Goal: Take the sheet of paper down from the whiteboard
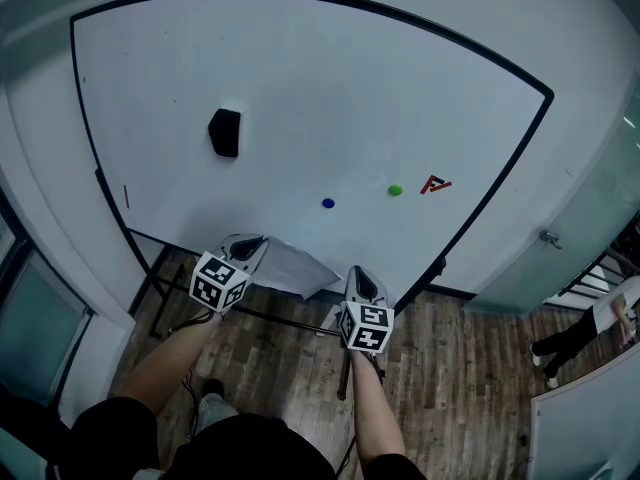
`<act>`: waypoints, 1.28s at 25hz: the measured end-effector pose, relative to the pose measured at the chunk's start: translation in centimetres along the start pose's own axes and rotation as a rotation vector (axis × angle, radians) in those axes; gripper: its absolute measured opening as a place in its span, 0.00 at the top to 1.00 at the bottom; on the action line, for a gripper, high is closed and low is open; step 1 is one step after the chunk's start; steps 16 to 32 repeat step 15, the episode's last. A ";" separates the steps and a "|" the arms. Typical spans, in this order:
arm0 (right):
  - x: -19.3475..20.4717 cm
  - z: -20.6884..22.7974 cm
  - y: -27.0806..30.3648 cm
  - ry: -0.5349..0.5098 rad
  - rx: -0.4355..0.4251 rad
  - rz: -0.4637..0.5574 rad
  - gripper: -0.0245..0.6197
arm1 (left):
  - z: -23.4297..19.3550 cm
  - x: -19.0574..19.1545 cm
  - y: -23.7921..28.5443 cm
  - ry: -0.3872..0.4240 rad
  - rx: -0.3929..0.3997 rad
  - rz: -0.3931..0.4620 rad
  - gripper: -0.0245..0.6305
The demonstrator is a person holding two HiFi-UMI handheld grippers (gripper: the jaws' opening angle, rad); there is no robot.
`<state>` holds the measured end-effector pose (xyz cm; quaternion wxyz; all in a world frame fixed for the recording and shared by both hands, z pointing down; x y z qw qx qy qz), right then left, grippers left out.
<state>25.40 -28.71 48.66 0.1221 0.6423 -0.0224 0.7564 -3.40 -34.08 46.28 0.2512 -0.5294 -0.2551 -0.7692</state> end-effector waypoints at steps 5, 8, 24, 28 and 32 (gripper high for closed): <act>0.0 -0.1 -0.2 0.000 0.000 -0.003 0.92 | 0.2 -0.1 -0.1 -0.002 0.005 0.000 0.93; 0.1 0.0 -0.3 -0.002 0.001 -0.007 0.92 | 0.5 -0.2 -0.1 0.001 0.009 0.001 0.93; 0.0 0.0 -0.6 -0.006 0.007 -0.004 0.92 | 0.8 -0.1 -0.2 0.003 0.017 -0.003 0.93; 0.0 0.0 -0.6 -0.006 0.007 -0.004 0.92 | 0.8 -0.1 -0.2 0.003 0.017 -0.003 0.93; 0.0 0.0 -0.6 -0.006 0.007 -0.004 0.92 | 0.8 -0.1 -0.2 0.003 0.017 -0.003 0.93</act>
Point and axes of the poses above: the fingertips, and each gripper's own axes: y forward along the fingers, z to its right, x out of its underside, the point moved 10 cm from there along -y, backward along the fingers, and after that the axes turned 11 degrees about y, right-handed, at the moved point
